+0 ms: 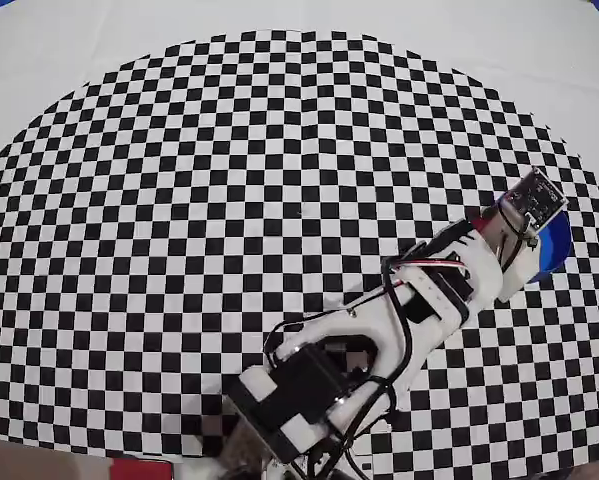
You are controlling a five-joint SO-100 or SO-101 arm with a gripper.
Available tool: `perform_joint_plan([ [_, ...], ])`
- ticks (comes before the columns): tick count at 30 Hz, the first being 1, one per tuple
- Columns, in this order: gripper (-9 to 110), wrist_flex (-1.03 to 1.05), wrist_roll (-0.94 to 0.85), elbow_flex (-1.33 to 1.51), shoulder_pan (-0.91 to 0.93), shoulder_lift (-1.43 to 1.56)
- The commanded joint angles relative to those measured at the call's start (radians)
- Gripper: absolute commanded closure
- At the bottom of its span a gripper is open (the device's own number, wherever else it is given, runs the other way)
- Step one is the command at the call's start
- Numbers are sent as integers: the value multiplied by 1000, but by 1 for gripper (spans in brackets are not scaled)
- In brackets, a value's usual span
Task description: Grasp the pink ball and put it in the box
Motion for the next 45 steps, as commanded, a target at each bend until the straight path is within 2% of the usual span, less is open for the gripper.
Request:
perform_joint_plan([
  [1, 101, -20, -6, -67, 11, -15],
  [45, 101, -12, -2, -437, 12, -462],
])
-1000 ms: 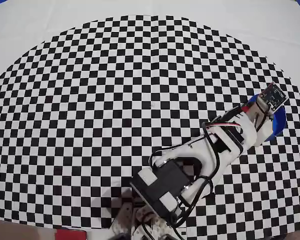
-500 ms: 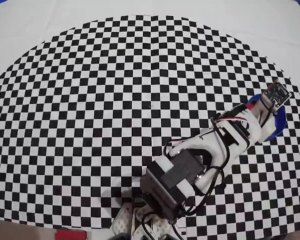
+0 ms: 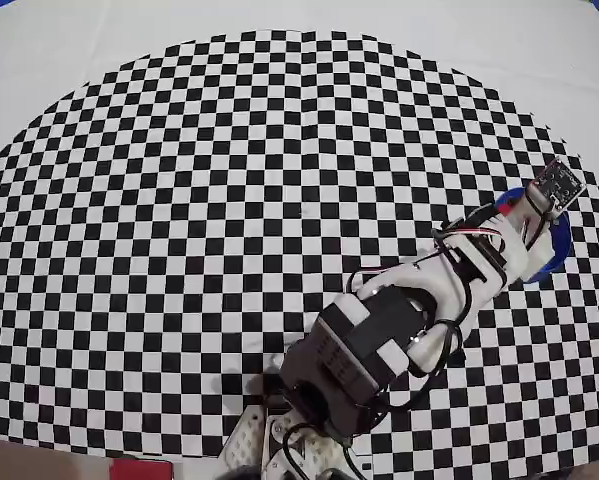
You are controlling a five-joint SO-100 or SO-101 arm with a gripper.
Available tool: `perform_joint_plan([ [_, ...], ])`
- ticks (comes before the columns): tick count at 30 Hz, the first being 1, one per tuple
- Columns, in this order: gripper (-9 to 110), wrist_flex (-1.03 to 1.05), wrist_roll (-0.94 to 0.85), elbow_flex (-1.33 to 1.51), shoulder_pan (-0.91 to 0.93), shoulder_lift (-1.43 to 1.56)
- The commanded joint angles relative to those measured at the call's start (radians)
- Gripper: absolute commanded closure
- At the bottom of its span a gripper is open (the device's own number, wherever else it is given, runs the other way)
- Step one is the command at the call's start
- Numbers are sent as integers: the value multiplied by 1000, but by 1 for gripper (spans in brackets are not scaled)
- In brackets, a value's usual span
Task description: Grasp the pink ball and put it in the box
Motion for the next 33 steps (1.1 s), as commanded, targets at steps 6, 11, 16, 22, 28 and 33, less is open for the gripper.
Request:
perform_joint_plan([
  [6, 101, -12, -5, -98, 11, -44],
  [11, 101, -12, -5, -121, 9, -72],
  [16, 101, -12, -6, -129, 9, -87],
  [22, 101, -11, -6, -129, 8, -92],
  [28, 101, -11, -5, -129, 8, -94],
  [33, 101, -11, -5, -129, 9, -95],
])
